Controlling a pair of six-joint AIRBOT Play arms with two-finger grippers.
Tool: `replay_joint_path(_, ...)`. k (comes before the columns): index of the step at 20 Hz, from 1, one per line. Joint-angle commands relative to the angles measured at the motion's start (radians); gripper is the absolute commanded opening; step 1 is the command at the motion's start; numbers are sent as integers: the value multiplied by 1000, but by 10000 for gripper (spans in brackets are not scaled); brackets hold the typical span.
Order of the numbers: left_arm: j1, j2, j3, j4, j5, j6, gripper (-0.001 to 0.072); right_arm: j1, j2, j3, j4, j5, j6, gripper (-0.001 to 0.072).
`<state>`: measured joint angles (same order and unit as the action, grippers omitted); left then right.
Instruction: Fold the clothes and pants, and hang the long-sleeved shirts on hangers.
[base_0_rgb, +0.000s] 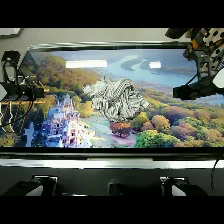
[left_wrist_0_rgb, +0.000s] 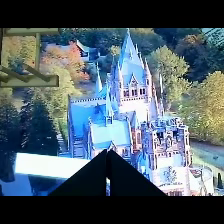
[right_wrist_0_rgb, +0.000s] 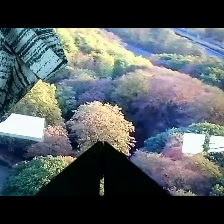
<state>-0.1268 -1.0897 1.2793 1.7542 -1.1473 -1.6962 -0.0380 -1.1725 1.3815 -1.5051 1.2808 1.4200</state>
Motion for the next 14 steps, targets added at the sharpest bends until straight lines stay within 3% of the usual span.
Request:
replay_joint_path(1, 1, 0, -2, 0, 2, 1, 33, 1, 0, 0, 0, 0, 1, 56)
replay_joint_path(11, 1, -5, -2, 0, 4, 1, 34, 1, 0, 0, 0, 2, 1, 56)
replay_joint_path(12, 1, -7, -2, -1, 5, -1, 85, 1, 0, 0, 0, 2, 1, 56)
replay_joint_path(14, 2, -30, -6, -30, 0, -69, 718, 1, 0, 0, 0, 2, 1, 56)
